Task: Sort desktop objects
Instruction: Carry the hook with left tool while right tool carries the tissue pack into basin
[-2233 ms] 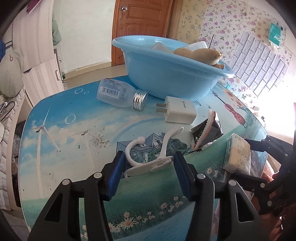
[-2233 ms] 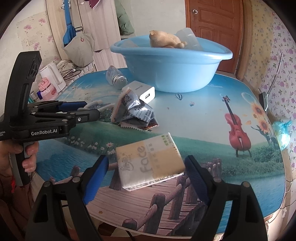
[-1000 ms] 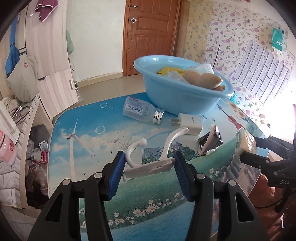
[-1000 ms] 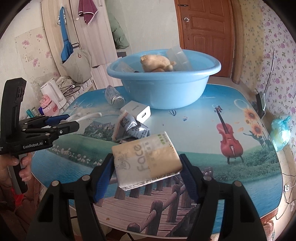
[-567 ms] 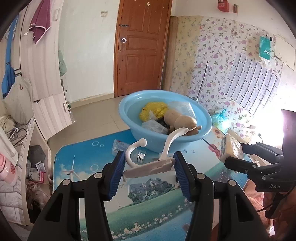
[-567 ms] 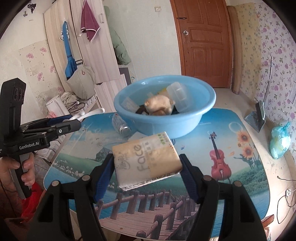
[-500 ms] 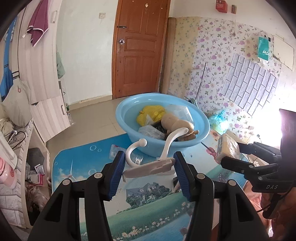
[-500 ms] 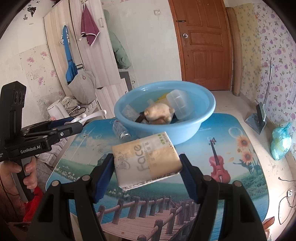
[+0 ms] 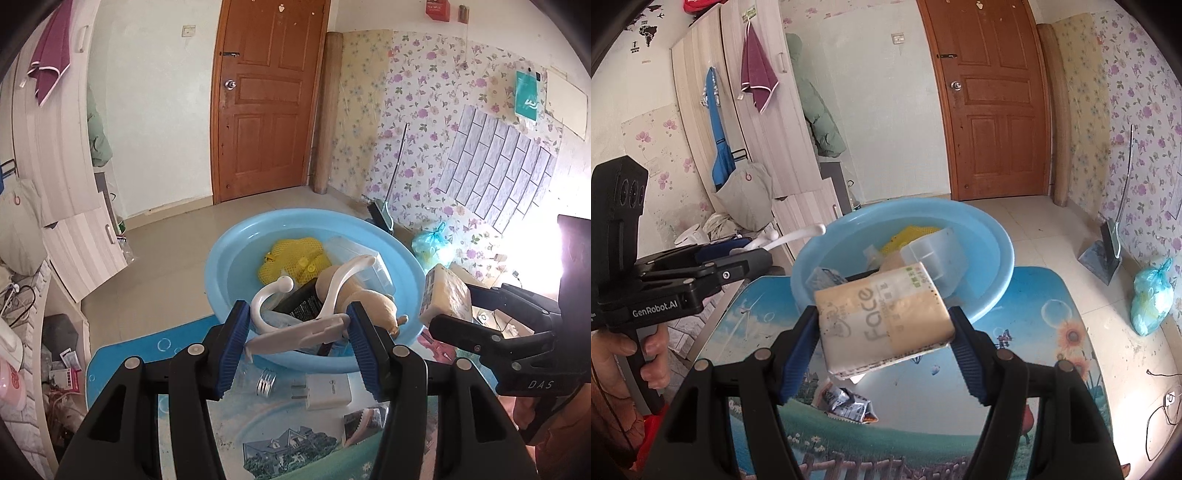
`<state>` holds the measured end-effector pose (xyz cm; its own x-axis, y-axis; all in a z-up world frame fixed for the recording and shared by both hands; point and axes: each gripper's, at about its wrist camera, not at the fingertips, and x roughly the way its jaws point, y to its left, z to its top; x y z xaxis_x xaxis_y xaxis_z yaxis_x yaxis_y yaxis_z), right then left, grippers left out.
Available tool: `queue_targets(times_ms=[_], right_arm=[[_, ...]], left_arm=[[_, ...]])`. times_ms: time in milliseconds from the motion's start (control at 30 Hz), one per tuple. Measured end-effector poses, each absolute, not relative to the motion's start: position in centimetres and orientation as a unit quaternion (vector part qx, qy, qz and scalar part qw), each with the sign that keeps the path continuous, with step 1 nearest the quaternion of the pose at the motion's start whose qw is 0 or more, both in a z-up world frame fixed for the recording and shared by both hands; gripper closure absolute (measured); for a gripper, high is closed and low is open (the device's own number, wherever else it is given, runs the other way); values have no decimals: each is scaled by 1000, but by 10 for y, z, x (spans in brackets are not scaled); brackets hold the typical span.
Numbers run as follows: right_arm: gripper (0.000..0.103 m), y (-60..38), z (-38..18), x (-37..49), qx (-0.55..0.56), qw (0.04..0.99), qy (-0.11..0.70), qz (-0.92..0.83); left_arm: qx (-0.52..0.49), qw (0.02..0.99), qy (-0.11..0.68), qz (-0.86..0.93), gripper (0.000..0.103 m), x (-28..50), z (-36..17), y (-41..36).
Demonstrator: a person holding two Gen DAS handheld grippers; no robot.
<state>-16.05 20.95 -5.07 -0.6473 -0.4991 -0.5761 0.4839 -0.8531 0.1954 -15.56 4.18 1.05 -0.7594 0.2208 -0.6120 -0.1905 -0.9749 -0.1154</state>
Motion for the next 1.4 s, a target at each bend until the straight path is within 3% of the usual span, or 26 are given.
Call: queue_targets(times_ms=[233,367,633,700,867,967,1100,1400], right_arm=[[34,206,-56,-195,328,267,-9,-906],[34,201,-57,-211,329,268,-10,-905],[34,185,-60,-229,331,266,0,-905],[34,180,-60,-232,329,267,1,-906],[33,171,-63,-238,333,268,4,-904],[30,165,-66,-237,340,261,14,-904],[21,156,-68,-230,343,253,40,-904],[21,169,-78,-212,362,229,28,-903]], left_arm=[[-339,125,-9,932,49,-186,-4,47],[-349,123,-5,929,37,-198,-11,43],[-358,124,-13,925,34,-198,-24,32],[-357,126,-13,926,26,-195,-26,29],[-354,126,-9,927,21,-185,-29,24],[-355,127,-14,926,12,-178,-31,20],[-353,122,-24,927,11,-165,-34,13],[-365,112,-48,923,8,-135,-47,1]])
